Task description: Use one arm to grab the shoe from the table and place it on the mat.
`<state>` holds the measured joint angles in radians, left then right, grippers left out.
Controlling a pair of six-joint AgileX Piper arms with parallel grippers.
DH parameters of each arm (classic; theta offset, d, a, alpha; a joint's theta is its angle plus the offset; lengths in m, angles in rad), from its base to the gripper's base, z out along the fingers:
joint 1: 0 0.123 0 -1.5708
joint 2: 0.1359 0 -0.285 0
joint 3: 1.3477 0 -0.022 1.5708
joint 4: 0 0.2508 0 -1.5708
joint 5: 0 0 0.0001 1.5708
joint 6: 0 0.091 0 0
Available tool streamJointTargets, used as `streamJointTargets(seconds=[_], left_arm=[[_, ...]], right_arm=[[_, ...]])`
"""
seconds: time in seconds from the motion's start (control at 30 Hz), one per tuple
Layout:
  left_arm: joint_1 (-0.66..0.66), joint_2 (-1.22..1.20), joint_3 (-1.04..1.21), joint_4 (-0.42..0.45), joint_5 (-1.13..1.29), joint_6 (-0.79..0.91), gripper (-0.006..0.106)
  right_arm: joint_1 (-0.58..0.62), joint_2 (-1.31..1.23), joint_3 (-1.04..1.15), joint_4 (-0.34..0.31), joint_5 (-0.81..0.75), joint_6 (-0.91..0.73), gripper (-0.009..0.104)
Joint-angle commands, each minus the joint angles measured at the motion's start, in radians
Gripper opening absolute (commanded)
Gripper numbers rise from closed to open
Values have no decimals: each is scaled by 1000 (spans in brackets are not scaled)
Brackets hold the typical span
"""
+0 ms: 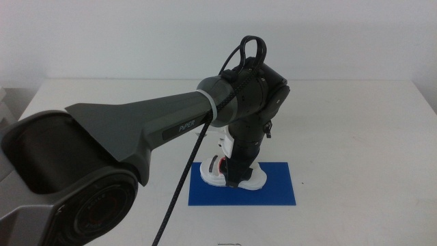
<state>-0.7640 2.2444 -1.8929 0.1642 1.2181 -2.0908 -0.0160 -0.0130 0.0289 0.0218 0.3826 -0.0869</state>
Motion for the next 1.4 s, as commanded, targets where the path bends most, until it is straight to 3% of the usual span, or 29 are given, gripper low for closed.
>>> streamJointTargets(seconds=[0.0,0.2,0.33,0.37,0.4,0.57,0.73,1.23,1.37], left_arm=[[0,-62,-21,-2,98,-24,-1],[0,-62,-21,-22,98,-24,10],[0,-62,-21,-28,98,-24,25],[0,-62,-21,-28,98,-24,39],[0,-62,-21,-28,98,-24,60],[0,-62,-22,-28,98,-24,77],[0,-65,-25,-28,99,-24,83],[0,-233,-35,-55,102,-24,83],[-1,-315,-35,4,102,53,83]], right_arm=[[2,-19,-19,-8,-56,-12,94],[2,-19,-19,-8,-56,-12,94],[2,-19,-19,-8,-56,-12,94],[2,-19,-19,-8,-56,-12,94],[2,-19,-19,-8,-56,-12,94],[2,-19,-19,-8,-56,-12,94],[2,-19,-19,-8,-56,-12,94],[2,-19,-19,-8,-56,-12,94],[2,-19,-19,-8,-56,-12,94]])
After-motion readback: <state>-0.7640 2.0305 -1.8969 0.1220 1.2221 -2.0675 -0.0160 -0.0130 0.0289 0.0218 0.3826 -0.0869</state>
